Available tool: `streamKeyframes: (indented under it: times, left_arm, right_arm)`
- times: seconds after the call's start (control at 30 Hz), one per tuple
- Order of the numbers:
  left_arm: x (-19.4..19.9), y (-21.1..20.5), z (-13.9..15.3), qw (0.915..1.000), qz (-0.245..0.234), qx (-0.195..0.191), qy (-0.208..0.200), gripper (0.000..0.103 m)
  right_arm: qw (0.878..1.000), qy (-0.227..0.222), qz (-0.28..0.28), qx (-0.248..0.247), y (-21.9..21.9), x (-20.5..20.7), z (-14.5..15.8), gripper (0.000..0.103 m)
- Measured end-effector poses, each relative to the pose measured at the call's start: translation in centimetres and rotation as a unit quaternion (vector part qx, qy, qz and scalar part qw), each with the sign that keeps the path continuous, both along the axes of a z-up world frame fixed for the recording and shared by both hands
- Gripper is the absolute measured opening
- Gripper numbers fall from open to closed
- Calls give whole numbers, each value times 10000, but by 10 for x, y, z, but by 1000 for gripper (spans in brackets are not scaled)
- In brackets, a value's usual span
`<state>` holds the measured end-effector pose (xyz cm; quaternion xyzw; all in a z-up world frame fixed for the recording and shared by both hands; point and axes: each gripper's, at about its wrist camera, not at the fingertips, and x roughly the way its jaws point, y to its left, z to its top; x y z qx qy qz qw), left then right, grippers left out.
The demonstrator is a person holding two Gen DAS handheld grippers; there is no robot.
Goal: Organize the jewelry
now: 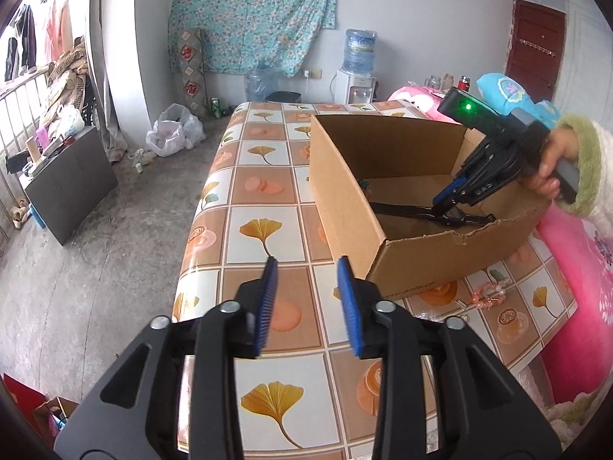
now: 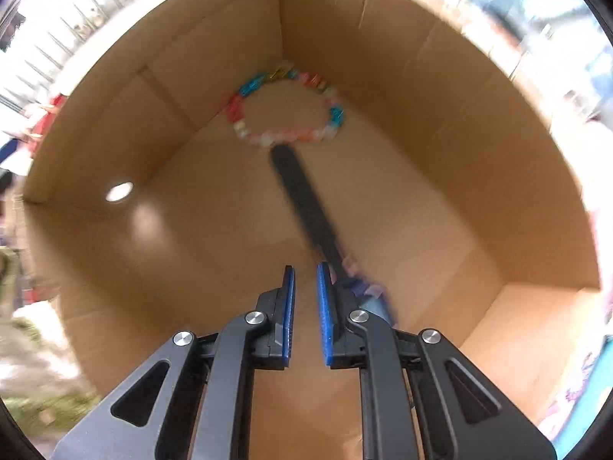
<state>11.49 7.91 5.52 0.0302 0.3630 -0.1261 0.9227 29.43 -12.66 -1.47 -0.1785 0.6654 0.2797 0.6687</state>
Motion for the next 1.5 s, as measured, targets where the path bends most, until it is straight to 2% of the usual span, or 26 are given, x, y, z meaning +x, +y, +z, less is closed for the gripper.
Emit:
streamKeyframes:
  times: [0.03,0.07,0.2,0.23,0.3,0.53,0.7,0.8,0.93,1.0,1.07,1.1,1.13,1.2,1.23,1.3,1.37,1.4,1.5]
  left_arm:
    - [0,-1,-1,10000,-25,-18,27,41]
    - [0,-2,-2,10000,-59,-33,66,44]
    - [-4,-11,-11,9996,-194,-45,223,54]
    - [-6,-14,-14,9994,-230,-49,269,55]
    - [-10,-18,-21,9988,-288,-74,379,59]
    - [-29,-35,-51,9949,-540,-126,845,62]
    - [-39,-46,-67,9912,-677,-321,1093,66]
    - [-45,-53,-75,9895,-757,-314,1190,67]
    - [-53,-55,-77,9892,-820,-305,1176,70]
    - [-57,-54,-78,9888,-832,-344,1187,72]
    - [-59,-52,-80,9882,-844,-362,1224,72]
    - [-61,-52,-81,9877,-851,-354,1260,73]
    - [-62,-52,-82,9873,-866,-346,1288,73]
    - [-63,-52,-85,9863,-898,-328,1348,73]
    - [-63,-53,-87,9856,-923,-323,1376,73]
    - [-63,-56,-88,9846,-991,-282,1415,73]
    - [-62,-59,-89,9840,-1056,-237,1418,73]
    - [-60,-63,-90,9838,-1088,-192,1411,75]
    - [-55,-72,-93,9834,-1111,-94,1434,77]
  right_arm:
    - [9992,390,47,-81,-4,-3,-8,27]
    - [9983,558,59,-134,-7,-6,-13,33]
    - [9957,805,-178,-410,-17,-5,-35,32]
    - [9963,750,-283,-299,-19,-2,-31,32]
    - [9973,413,-421,-439,-20,6,-26,33]
    - [9935,-280,-1017,-423,-29,28,-12,33]
    - [9888,-346,-1449,-85,-33,33,4,33]
    - [9874,-463,-1514,-8,-33,31,16,43]
    - [9827,-852,-1641,99,-32,12,57,45]
    - [9764,-1270,-1720,295,-48,-8,91,45]
    - [9635,-1791,-1834,772,-58,-42,132,59]
    - [9529,-2116,-1901,1049,-62,-70,154,63]
    - [9465,-2288,-1901,1251,-74,-68,162,68]
    - [9351,-2567,-1886,1552,-84,-110,174,72]
    - [9275,-2733,-1932,1666,-93,-143,179,77]
    - [9226,-2855,-2061,1575,-93,-182,171,82]
    - [9221,-2842,-2309,1253,-87,-207,136,86]
    - [9227,-2805,-2417,1074,-93,-200,115,86]
    - [9228,-2459,-2934,441,-84,-221,60,86]
